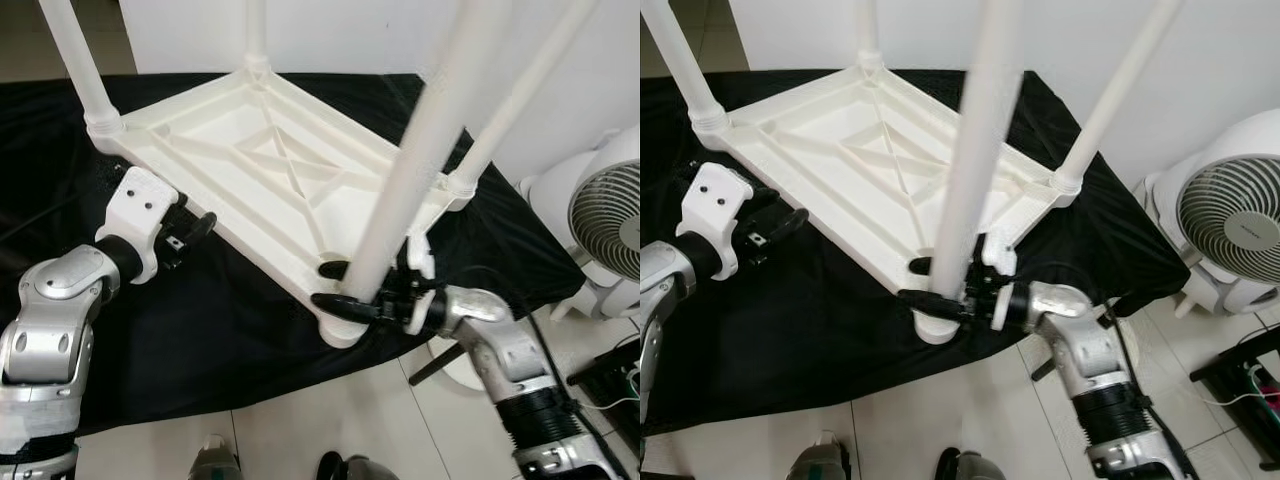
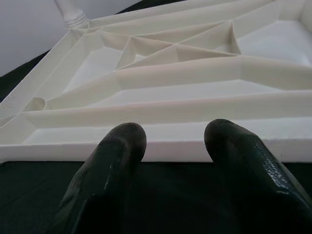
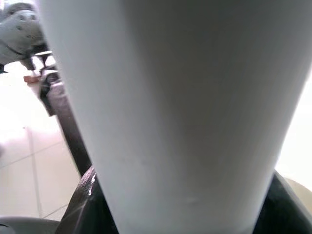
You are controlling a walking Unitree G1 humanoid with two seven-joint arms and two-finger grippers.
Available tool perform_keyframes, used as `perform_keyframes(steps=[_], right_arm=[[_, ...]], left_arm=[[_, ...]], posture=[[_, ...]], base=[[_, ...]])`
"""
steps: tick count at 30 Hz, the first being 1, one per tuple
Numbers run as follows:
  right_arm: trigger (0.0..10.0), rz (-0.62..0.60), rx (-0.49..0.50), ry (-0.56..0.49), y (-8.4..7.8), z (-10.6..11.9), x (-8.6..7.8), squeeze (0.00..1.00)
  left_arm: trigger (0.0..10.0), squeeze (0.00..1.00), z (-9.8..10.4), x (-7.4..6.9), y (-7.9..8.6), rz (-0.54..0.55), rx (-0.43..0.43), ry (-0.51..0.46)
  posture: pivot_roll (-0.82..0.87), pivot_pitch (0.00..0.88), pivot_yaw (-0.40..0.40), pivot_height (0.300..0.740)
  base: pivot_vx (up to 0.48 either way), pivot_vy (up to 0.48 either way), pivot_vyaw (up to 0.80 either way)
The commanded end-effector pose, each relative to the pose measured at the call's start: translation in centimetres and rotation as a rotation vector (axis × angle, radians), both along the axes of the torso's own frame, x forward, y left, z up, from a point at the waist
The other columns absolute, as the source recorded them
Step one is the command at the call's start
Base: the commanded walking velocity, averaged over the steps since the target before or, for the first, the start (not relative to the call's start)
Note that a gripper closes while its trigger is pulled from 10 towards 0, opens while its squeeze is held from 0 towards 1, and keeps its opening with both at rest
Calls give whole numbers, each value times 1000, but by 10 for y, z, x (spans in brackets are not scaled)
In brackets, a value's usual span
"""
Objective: Building children table
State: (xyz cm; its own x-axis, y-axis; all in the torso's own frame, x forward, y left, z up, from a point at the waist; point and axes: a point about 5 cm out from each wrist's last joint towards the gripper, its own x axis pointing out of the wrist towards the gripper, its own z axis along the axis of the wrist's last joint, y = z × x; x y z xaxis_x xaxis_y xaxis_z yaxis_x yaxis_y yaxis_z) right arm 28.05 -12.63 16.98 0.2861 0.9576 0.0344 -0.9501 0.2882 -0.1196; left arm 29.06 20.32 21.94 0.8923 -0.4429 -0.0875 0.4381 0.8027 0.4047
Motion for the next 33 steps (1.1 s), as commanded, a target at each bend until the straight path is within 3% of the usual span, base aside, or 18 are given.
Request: perform_keyframes(steps=[1, 8, 9, 14, 15, 21, 22, 24, 27, 33], right_arm=[[0, -40, 1, -19, -8, 4, 1, 0], [0, -154, -22, -5, -29, -4, 1, 0], [10000, -191, -49, 1, -33, -11, -1, 0], [10000, -224, -71, 21, -32, -19, -4, 39], [10000, -230, -54, 34, -30, -18, -4, 1000], [10000, -248, -30, 19, -28, -14, -2, 1000], [10000, -254, -32, 10, -28, -14, -2, 0], [10000, -254, -39, 4, -28, -14, -3, 0], [10000, -246, -53, 7, -28, -16, -5, 0], [10000, -240, -62, 5, -29, -17, -6, 0]], left_arm=[[10000, 0, 0, 2, 0, 29, 7, -14], [10000, 0, 1, 6, -3, 16, 11, -13], [10000, 0, 0, 8, -5, 2, 14, -9], [10000, 0, -2, 11, -10, -27, 21, -9], [10000, 0, -3, 13, -13, -43, 26, -9], [10000, 0, -3, 16, -18, -72, 33, -9], [10000, 0, -5, 19, -20, -81, 44, -6], [10000, 0, -8, 22, -22, -97, 56, -3], [10000, 0, -21, 29, -31, -180, 139, 24], [10000, 0, -28, 31, -38, -277, 193, 51]], posture=[[158, 122, -44, 740], [142, 127, -25, 740], [129, 130, -12, 740], [123, 131, -4, 740], [122, 131, -4, 740], [122, 134, -7, 740], [123, 137, -7, 740], [121, 139, -7, 740], [120, 141, -13, 740], [112, 145, -12, 740]], base=[[0, 0, 0], [0, 0, 0], [0, 0, 0], [0, 0, 0], [0, 0, 0], [0, 0, 0], [0, 0, 0], [0, 0, 0], [0, 0, 0], [0, 0, 0]])
